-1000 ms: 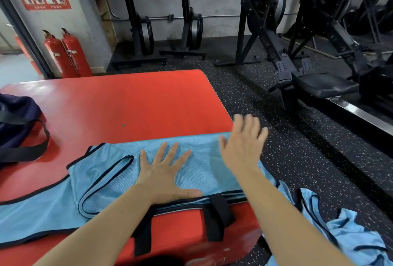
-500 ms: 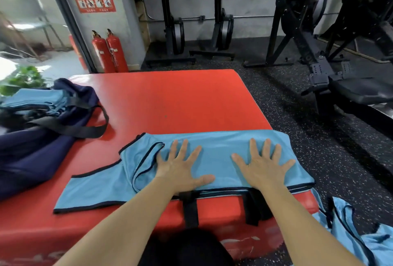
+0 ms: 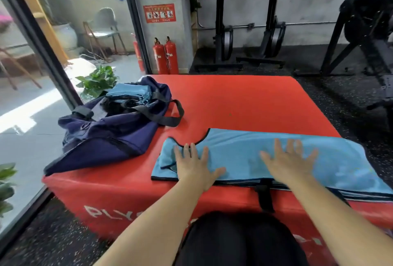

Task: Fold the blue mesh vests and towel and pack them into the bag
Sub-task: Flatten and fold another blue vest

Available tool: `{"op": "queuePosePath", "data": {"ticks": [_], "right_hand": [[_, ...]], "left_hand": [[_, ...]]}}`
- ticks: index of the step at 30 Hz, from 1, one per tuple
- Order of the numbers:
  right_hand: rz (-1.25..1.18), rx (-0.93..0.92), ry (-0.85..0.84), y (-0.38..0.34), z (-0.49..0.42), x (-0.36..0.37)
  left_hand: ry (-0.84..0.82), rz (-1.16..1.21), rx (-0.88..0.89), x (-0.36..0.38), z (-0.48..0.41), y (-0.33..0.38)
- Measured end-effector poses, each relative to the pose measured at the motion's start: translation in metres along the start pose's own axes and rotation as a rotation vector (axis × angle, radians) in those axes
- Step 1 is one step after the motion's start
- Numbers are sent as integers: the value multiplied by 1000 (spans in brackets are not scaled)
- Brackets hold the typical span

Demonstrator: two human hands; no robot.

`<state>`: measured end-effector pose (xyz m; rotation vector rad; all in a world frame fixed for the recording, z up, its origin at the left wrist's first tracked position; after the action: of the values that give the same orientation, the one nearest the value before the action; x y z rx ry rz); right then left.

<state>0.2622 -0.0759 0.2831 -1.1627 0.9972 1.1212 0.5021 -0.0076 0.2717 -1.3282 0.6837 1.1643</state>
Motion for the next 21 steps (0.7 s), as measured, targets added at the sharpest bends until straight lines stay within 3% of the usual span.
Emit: {"op": "queuePosePath", "data": {"ticks": [5,8,11,16,21], "right_hand": [[-35,-289,-65,-111,40,26],[-74,-344,-121,-148,53,41],[-143,-311,-148,-157,57,51],[-118,-284,-168,-152,60,67],[-94,-283,-170,-153,59,68]], "left_hand": [[315,96,-201,-6,16,-69],[224,190,-293,9,17,-120],[130,387,-249,31,10,-141],[107,708,-177,40,-8,-142],[22,772,-179,38,-20,-134]]}}
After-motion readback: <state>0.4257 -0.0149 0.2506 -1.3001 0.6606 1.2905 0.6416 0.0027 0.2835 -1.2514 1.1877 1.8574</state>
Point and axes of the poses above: each hand's wrist, its own z-axis away from the middle knuckle, its own x-axis out of the palm, y = z × x, the point moved 6 cm from there along -z, towards the middle knuckle, and after that the axes turned 11 degrees about -z, right-handed, at the moved point
